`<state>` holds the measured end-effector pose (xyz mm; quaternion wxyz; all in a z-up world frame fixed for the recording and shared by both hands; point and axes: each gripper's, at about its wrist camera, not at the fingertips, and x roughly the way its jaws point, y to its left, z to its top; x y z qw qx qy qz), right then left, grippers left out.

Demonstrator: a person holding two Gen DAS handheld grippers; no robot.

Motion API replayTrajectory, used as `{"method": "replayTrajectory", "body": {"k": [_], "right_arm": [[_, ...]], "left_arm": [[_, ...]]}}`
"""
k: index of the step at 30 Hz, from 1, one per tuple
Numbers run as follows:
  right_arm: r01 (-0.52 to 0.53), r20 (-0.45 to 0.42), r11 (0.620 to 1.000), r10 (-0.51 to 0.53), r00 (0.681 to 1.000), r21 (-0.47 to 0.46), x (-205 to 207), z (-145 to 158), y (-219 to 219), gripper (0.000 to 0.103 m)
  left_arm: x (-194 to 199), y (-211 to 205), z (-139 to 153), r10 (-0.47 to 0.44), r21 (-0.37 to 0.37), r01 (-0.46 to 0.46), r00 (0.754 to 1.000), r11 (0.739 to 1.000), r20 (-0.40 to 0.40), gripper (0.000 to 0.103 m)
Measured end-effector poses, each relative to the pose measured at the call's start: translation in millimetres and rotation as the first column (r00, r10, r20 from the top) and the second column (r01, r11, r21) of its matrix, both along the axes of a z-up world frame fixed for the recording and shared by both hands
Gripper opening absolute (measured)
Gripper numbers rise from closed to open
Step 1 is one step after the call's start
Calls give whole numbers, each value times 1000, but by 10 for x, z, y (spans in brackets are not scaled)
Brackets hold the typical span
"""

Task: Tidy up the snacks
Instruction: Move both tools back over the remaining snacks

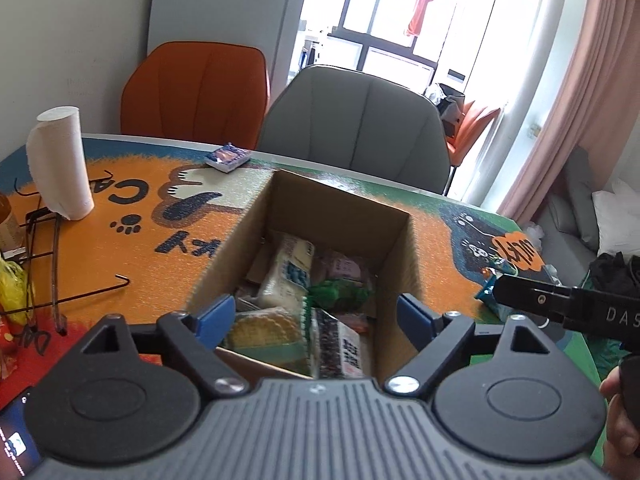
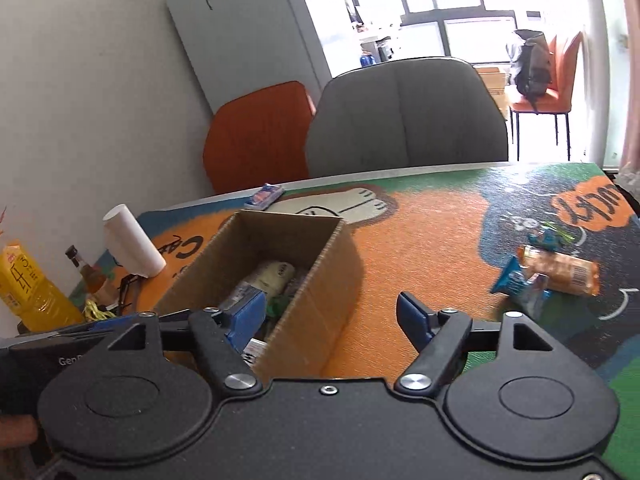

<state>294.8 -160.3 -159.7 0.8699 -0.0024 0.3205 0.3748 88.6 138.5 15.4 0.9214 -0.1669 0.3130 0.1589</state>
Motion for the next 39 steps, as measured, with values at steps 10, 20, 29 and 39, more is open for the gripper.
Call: {"method": "replayTrajectory", "body": {"k": [10,20,29,39], "right_arm": [[86,10,996,-86,996,-8,68,15,-509,90],[187,8,982,-187,982,-2,183,15,-1049,92],[233,-5,973,-233,973,7,281,-69,-1382,92],[272,-26,962,-272,962,10,424,-240,-1671,88]], "left_arm": [[149,-428,33,-77,2,77,997,997,3,92],[331,-861,48,-161,1,161,987,987,18,93],[504,-1175,-32,-222,-8,222,975,975,15,93],[743,-1390,-240,-230,-28,229,973,973,-12,93]]}}
